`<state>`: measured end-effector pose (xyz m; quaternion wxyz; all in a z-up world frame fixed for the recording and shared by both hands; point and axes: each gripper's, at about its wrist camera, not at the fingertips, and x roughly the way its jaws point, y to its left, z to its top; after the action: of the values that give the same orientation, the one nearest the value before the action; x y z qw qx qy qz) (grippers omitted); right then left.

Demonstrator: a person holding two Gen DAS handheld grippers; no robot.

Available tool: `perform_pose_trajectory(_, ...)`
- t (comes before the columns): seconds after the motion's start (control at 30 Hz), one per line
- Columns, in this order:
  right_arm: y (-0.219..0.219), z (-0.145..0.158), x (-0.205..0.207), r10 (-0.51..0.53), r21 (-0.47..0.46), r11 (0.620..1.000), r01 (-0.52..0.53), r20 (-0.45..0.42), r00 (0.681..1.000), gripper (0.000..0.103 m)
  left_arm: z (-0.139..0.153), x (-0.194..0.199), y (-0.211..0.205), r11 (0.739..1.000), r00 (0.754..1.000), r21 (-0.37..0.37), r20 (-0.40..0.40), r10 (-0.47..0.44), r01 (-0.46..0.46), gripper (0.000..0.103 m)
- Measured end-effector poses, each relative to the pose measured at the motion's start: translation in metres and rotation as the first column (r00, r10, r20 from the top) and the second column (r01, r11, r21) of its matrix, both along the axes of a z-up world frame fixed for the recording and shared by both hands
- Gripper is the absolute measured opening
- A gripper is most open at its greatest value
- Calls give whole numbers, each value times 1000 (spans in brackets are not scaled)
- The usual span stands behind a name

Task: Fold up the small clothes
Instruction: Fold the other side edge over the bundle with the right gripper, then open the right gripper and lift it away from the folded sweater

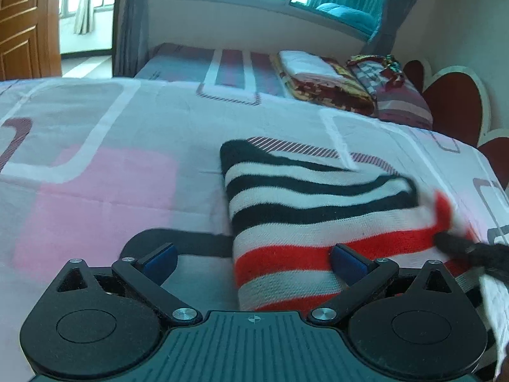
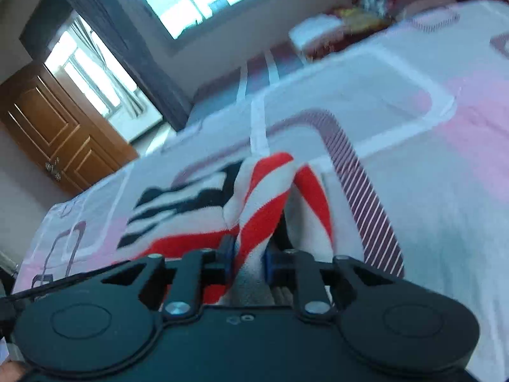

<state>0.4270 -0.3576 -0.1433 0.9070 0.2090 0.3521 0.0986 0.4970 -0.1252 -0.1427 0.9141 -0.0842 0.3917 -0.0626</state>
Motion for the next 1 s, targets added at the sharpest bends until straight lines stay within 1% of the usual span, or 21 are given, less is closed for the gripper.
perform_pose_trajectory(0.03,1,8,-8,-8,-23,1000,9,52,999,17,0,1,-4,1000,1000,3,9,-14,13,102)
perform_pose_trajectory(0.1,0,17,-22,-32,-87,995,44,134,990,17,-7,4,-14,999,1000,47,-1,-22,22,102)
perform_pose_trajectory(0.13,-2,10,-15,-42,-113,992,54,111,993,17,-15,7,-19,998,999,63,-25,-31,32,102)
perform_pose_trajectory(0.17,-5,-2,-6,-45,-131,990,50,47,998,19,-18,7,-19,998,999,54,-28,-31,32,102)
perform_pose_trajectory(0.2,-8,-15,-1,-51,-127,991,49,-12,999,20,-20,7,-17,999,999,39,-26,-25,26,102)
perform_pose_trajectory(0.23,-14,-19,-1,-64,-90,994,62,-20,998,23,-19,7,-15,999,999,32,-31,-26,27,102)
perform_pose_trajectory(0.27,-18,-18,-2,-74,-70,995,72,-33,997,34,-17,8,-14,999,999,31,-32,-25,26,102)
perform_pose_trajectory(0.33,-20,-8,-6,-92,-89,992,90,-24,995,45,-8,7,-10,1000,1000,18,-22,-8,8,102)
perform_pose_trajectory(0.4,-21,9,-15,-99,-124,986,107,66,993,43,0,7,-8,1000,1000,0,-1,4,-4,102)
perform_pose_trajectory(0.43,-20,17,-17,-90,-149,983,105,100,991,38,3,9,-8,1000,1000,-6,5,6,-6,102)
perform_pose_trajectory(0.5,-14,30,-14,-68,-206,974,98,147,987,36,6,15,-13,1000,1000,-7,7,0,0,102)
perform_pose_trajectory(0.53,-7,33,-12,-39,-236,969,77,161,986,31,6,19,-17,1000,1000,-2,4,-1,1,102)
perform_pose_trajectory(0.57,-1,34,-7,-12,-259,964,54,162,987,28,5,24,-17,1000,1000,0,0,-1,1,102)
perform_pose_trajectory(0.67,23,30,8,56,-322,947,-4,152,987,26,-6,40,-19,999,999,13,-35,31,-31,102)
perform_pose_trajectory(0.73,31,24,18,59,-351,936,-4,146,988,26,-21,52,-18,998,994,33,-94,61,-58,102)
perform_pose_trajectory(0.77,32,20,24,49,-368,930,5,138,989,24,-27,56,-14,998,991,10,-113,69,-69,102)
perform_pose_trajectory(0.8,34,15,29,35,-404,914,19,125,991,24,-30,57,-11,997,991,-1,-112,78,-78,102)
perform_pose_trajectory(0.83,33,4,37,19,-450,893,21,83,996,25,-30,58,-13,997,991,13,-107,76,-75,102)
perform_pose_trajectory(0.87,32,-9,41,11,-445,895,12,49,999,25,-30,59,-17,997,992,29,-103,69,-66,102)
perform_pose_trajectory(0.9,29,-12,44,-5,-419,907,34,71,998,24,-30,58,-19,997,994,44,-95,63,-59,102)
perform_pose_trajectory(1.0,21,-14,43,-27,-373,927,46,56,998,24,-28,56,-18,997,992,40,-103,69,-65,102)
